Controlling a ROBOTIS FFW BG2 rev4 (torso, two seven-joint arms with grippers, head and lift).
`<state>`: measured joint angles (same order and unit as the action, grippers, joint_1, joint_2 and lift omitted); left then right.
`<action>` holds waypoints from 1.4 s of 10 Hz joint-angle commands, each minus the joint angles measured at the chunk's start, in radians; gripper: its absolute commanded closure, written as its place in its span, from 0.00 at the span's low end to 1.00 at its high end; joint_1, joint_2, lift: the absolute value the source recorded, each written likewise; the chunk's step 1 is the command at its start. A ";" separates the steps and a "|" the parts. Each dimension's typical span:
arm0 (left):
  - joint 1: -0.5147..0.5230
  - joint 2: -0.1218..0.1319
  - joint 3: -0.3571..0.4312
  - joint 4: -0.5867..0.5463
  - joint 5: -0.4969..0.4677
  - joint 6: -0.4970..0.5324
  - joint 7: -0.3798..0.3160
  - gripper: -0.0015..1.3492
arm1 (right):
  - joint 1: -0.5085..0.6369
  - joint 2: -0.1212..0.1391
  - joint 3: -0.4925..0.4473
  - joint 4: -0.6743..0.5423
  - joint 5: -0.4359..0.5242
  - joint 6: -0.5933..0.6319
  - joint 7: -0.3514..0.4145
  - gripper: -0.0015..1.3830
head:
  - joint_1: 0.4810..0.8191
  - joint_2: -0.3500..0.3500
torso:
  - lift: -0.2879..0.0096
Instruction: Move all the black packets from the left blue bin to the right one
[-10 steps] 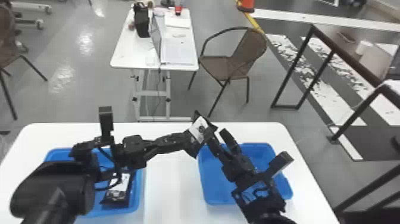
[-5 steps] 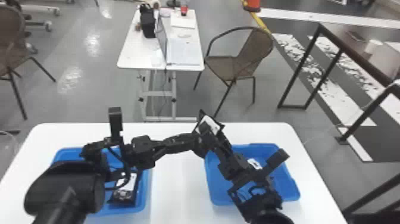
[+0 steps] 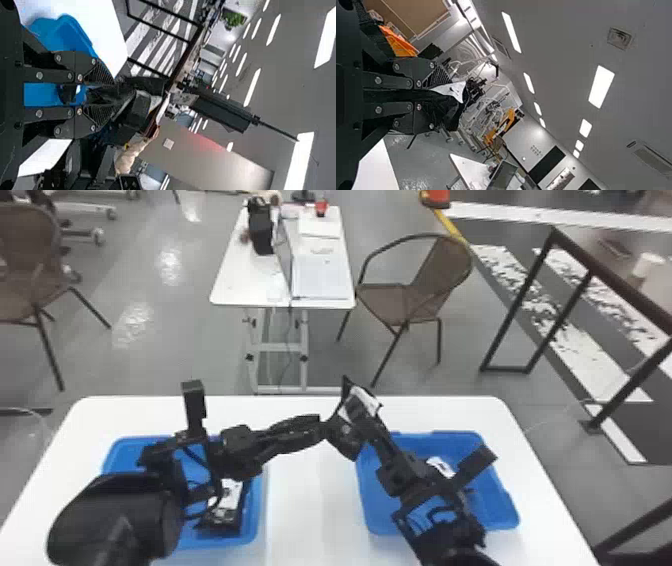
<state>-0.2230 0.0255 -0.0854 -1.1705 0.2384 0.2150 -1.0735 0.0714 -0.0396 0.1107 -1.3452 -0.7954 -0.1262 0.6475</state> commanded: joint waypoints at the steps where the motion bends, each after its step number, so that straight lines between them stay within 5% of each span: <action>1: 0.050 0.001 0.052 -0.040 0.015 0.003 0.049 0.25 | -0.001 0.000 -0.040 0.014 0.015 -0.004 0.000 0.92 | 0.63 0.34 | 0.97; 2: 0.091 0.001 0.093 -0.089 0.027 -0.012 0.101 0.07 | -0.004 0.000 -0.085 0.032 0.041 -0.003 -0.003 0.92 | 0.63 0.35 | 0.97; 4: 0.192 0.008 0.190 -0.236 0.094 -0.012 0.231 0.09 | -0.039 -0.016 -0.164 0.130 0.104 0.034 -0.002 0.92 | 0.63 0.37 | 0.97; 5: 0.232 0.017 0.222 -0.307 0.111 -0.009 0.314 0.00 | -0.056 -0.042 -0.175 0.201 0.110 0.043 -0.002 0.92 | 0.63 0.38 | 0.97; 7: 0.264 0.037 0.283 -0.393 0.137 -0.048 0.351 0.00 | -0.108 -0.088 -0.175 0.337 0.160 0.054 -0.002 0.92 | 0.63 0.43 | 0.97; 9: 0.286 0.039 0.311 -0.479 0.130 -0.106 0.422 0.33 | -0.173 -0.092 -0.269 0.436 0.323 0.108 -0.002 0.92 | 0.63 0.47 | 0.97; 10: 0.284 0.036 0.325 -0.482 0.128 -0.100 0.422 0.32 | -0.202 -0.092 -0.296 0.482 0.355 0.123 -0.002 0.78 | 0.63 0.47 | 0.97; 12: 0.301 0.024 0.337 -0.482 0.108 -0.088 0.438 0.32 | -0.186 -0.077 -0.339 0.429 0.420 0.115 -0.072 0.14 | 0.63 0.45 | 0.97; 13: 0.314 0.017 0.345 -0.482 0.098 -0.083 0.440 0.32 | -0.150 -0.060 -0.339 0.363 0.413 0.053 -0.128 0.03 | 0.63 0.44 | 0.97; 14: 0.321 0.016 0.352 -0.482 0.079 -0.085 0.438 0.32 | -0.094 -0.032 -0.342 0.267 0.412 -0.003 -0.177 0.09 | 0.63 0.43 | 0.97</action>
<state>0.0941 0.0428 0.2626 -1.6521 0.3271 0.1315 -0.6345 -0.0505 -0.0858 -0.2303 -1.0297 -0.3816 -0.0995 0.4720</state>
